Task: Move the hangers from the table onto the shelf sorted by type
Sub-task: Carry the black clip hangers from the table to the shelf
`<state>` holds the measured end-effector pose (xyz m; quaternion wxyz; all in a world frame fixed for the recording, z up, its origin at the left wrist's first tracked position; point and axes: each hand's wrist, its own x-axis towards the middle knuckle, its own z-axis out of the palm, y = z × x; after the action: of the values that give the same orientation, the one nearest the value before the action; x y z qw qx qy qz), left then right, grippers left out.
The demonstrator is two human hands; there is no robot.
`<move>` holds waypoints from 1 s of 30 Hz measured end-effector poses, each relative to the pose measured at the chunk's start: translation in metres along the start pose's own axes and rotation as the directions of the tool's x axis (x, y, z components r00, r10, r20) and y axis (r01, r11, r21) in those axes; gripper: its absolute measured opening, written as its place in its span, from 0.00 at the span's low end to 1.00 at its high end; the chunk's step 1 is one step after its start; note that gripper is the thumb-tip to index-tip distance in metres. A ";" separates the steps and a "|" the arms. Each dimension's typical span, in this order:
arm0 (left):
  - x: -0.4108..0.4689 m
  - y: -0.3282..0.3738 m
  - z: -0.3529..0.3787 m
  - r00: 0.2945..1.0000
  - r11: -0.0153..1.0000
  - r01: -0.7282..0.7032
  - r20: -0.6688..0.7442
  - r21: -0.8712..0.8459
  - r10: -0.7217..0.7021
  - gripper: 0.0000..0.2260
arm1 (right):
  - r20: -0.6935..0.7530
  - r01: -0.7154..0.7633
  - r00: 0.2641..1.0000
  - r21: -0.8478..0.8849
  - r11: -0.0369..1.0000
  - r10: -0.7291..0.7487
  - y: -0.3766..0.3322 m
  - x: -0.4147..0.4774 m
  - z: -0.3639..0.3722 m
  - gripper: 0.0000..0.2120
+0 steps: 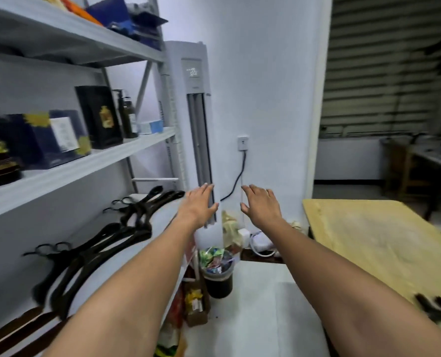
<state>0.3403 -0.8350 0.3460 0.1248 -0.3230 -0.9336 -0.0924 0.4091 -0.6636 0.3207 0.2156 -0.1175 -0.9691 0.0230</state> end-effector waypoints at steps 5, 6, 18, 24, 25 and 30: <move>0.051 0.061 0.027 0.995 0.994 -0.091 0.032 -0.063 0.094 0.28 | 0.000 -0.114 0.993 -0.092 0.989 0.114 0.081 -0.004 -0.001 0.24; 0.060 0.072 0.030 0.992 0.991 -0.117 0.036 -0.071 0.119 0.28 | -0.001 -0.141 0.990 -0.110 0.984 0.142 0.097 -0.005 -0.002 0.24; 0.157 0.196 0.069 0.916 0.899 -0.387 0.022 -0.205 0.400 0.27 | -0.095 -0.421 0.907 -0.224 0.879 0.410 0.228 -0.011 -0.024 0.27; 0.209 0.246 0.091 0.846 0.815 -0.518 -0.015 -0.260 0.533 0.27 | -0.128 -0.549 0.834 -0.293 0.783 0.537 0.282 -0.009 -0.019 0.27; 0.220 0.253 0.094 0.834 0.801 -0.535 -0.015 -0.268 0.552 0.27 | -0.137 -0.568 0.821 -0.298 0.768 0.554 0.290 -0.007 -0.019 0.27; 0.265 0.286 0.112 0.763 0.722 -0.621 -0.023 -0.306 0.647 0.27 | -0.149 -0.659 0.745 -0.310 0.685 0.650 0.322 0.003 -0.016 0.26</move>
<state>0.2985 -0.4315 0.3438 0.0589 -0.6411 -0.7464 -0.1685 0.4835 -0.3498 0.3057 0.1822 -0.4912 -0.8487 -0.0721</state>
